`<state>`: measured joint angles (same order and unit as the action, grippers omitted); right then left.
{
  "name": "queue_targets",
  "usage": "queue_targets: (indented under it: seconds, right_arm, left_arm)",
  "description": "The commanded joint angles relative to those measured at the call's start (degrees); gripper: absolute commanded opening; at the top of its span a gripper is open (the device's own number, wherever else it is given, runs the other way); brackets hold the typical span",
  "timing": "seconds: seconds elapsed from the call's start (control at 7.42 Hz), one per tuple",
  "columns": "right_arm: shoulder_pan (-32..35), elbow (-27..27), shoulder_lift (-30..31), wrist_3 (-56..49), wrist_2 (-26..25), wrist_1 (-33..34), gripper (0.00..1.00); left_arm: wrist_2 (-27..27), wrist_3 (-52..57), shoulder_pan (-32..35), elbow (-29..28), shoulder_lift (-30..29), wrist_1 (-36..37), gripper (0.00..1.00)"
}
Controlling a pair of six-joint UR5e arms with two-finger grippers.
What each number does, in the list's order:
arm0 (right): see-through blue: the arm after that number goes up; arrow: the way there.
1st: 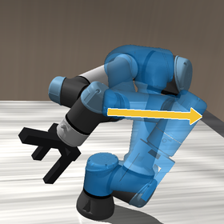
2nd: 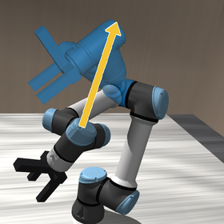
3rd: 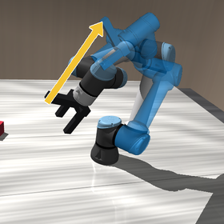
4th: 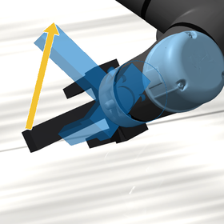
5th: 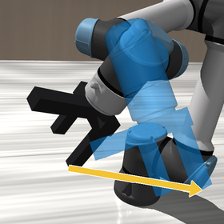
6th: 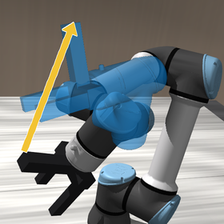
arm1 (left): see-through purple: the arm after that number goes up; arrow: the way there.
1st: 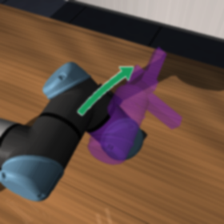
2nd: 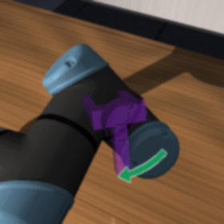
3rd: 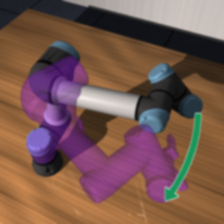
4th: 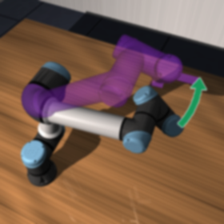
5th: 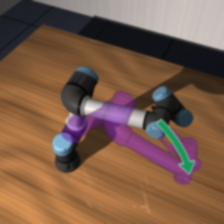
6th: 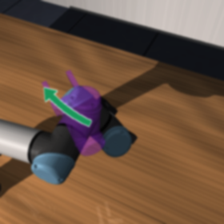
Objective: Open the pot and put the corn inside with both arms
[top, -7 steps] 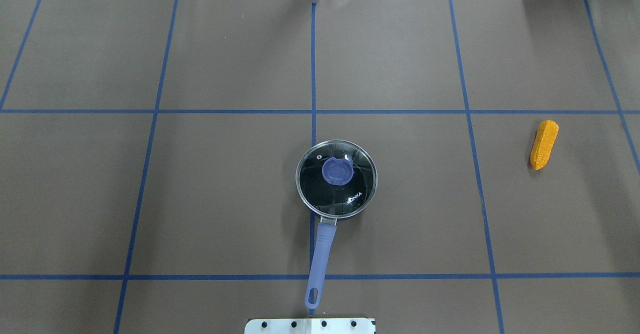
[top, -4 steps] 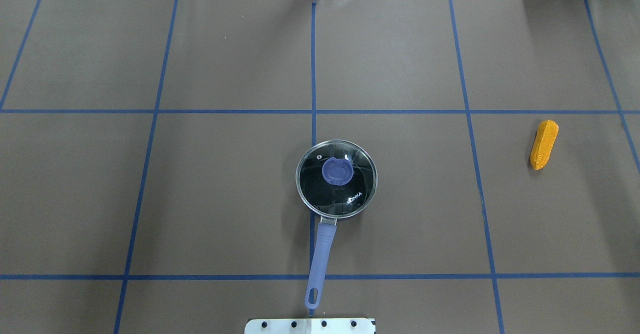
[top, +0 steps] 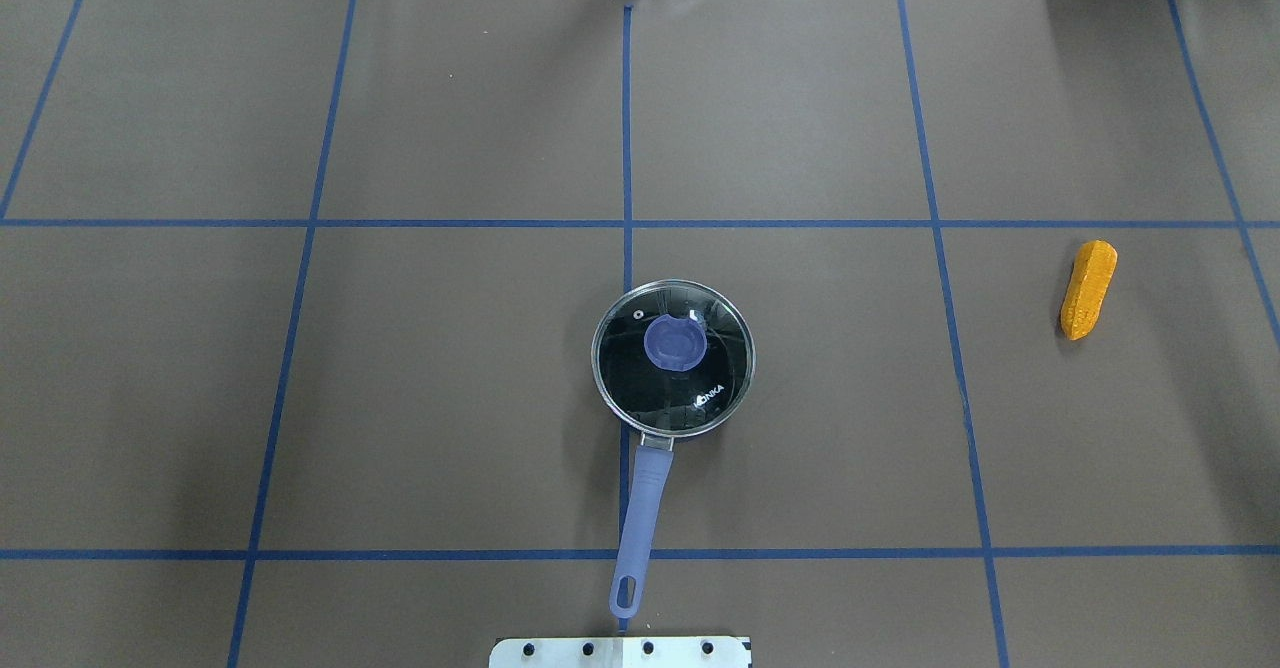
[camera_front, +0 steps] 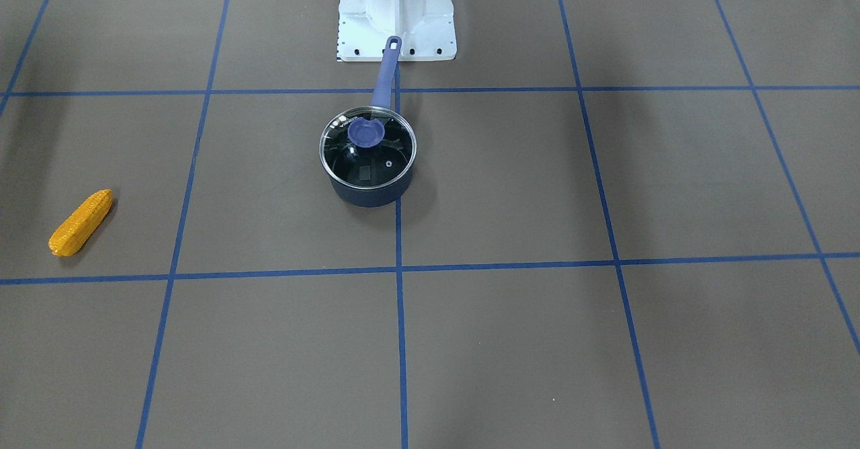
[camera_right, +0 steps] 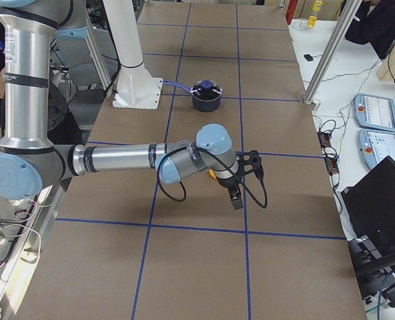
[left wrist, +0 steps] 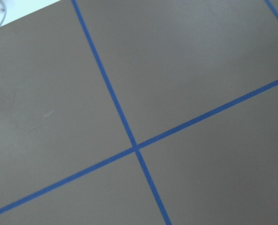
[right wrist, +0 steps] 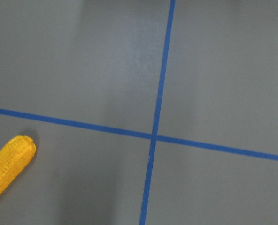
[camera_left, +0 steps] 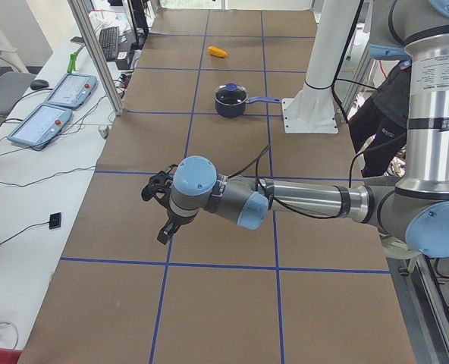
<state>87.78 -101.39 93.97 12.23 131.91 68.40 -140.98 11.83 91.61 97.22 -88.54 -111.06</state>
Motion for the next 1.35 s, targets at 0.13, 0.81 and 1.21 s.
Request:
queue_targets:
  seconds: [0.13,0.81,1.21]
  right_arm:
    - [-7.52,-0.21,-5.28,8.76,0.99,-0.55,1.0]
    - [-7.89,-0.04,-4.41,8.77,0.81,-0.64,1.0]
    - [-7.89,0.14,-4.24,8.77,0.63,-0.64,1.0]
  left_arm:
    - [0.26,-24.89,-15.11,1.39,-9.77,-3.64,0.99]
    - [22.38,-63.01,-43.92,6.06,-33.39,18.35,0.99]
    - [31.42,-78.68,-59.13,3.53,-44.75,22.2,0.99]
